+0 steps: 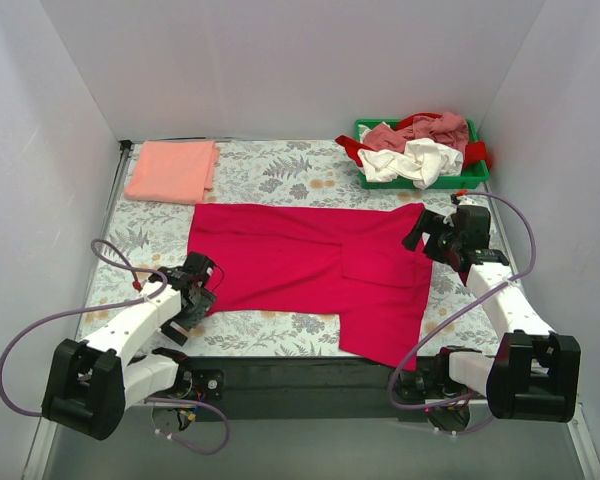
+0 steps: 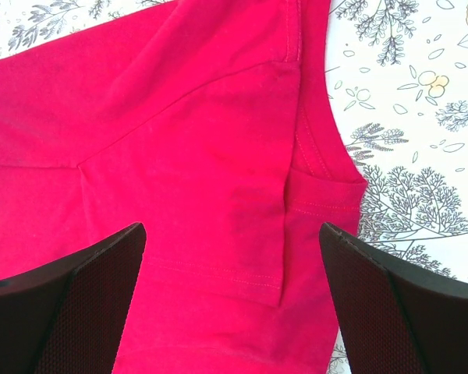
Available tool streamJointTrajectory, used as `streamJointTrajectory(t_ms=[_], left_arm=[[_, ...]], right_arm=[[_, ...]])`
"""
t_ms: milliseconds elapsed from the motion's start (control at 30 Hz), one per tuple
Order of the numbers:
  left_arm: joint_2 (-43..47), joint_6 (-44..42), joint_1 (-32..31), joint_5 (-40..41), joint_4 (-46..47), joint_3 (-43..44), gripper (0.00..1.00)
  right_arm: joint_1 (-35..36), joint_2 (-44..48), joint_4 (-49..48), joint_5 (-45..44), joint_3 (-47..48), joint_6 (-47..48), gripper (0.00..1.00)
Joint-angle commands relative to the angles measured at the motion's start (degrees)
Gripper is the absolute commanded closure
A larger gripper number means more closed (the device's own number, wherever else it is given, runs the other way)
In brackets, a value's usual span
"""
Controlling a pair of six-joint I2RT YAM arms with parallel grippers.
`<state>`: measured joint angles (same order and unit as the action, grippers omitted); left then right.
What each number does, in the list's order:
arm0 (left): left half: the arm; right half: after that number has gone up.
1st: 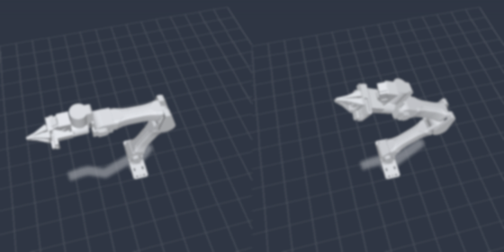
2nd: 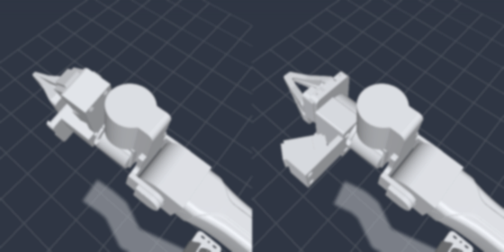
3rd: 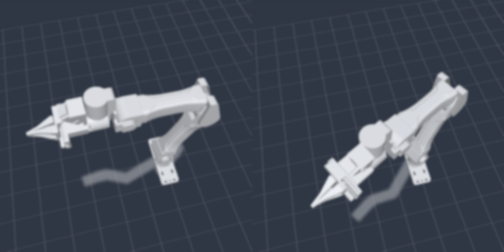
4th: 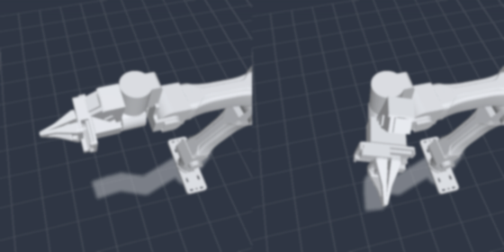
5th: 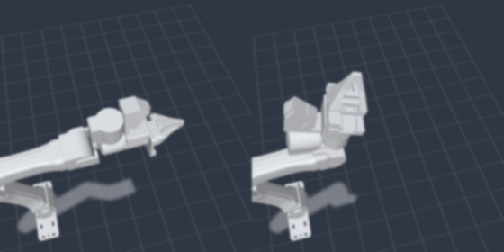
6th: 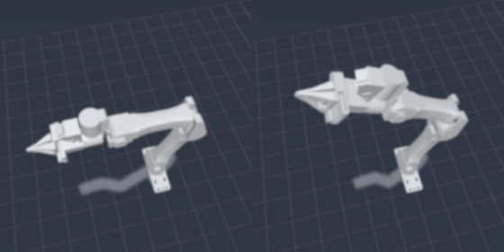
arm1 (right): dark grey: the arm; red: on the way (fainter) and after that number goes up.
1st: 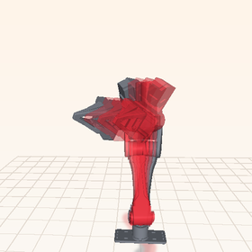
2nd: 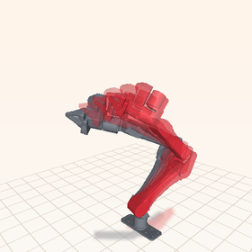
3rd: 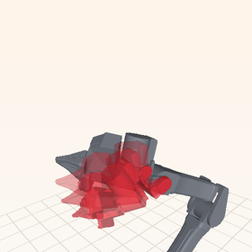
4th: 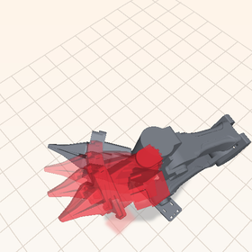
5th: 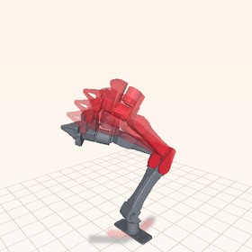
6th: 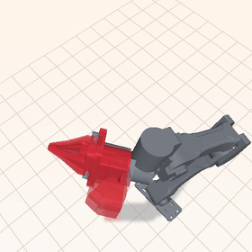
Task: Fold and stack the t-shirts
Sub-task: Fold the tshirt
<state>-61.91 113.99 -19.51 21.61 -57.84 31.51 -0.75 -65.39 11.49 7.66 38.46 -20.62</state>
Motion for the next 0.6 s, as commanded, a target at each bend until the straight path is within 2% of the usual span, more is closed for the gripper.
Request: streamJointTrajectory(t_ms=[0,67,133,233,400,500,567], left_arm=[[-0.4,11.3,2.8,4.4,0.7,-0.2,0.13],[0.7,10.8,5.1,3.8,2.3,-1.3,0.16],[2.7,9.3,7.2,3.7,4.5,-2.0,0.23],[3.7,6.1,9.7,3.1,7.9,-2.3,0.25],[0.3,2.8,11.6,-0.1,13.4,-3.6,0.34],[-2.5,2.1,12.2,-0.4,14.9,-3.5,0.46],[-3.4,1.9,12.5,-0.7,14.9,-3.4,0.57]], right_arm=[[-0.2,-0.4,-1.5,0.2,0.7,0.7,0.02],[-0.2,-0.8,-1.5,0.2,0.7,0.7,0.02],[-0.2,-1.1,-1.4,0.3,0.6,0.8,0.02],[-0.2,-1.0,-1.5,0.0,0.4,0.9,0.02],[-0.3,-0.9,-1.4,0.1,0.3,1.2,0.02],[-0.2,-0.3,-1.4,-0.1,0.0,1.2,0.02],[-0.3,0.3,-1.4,-0.5,-0.2,1.2,0.02]])
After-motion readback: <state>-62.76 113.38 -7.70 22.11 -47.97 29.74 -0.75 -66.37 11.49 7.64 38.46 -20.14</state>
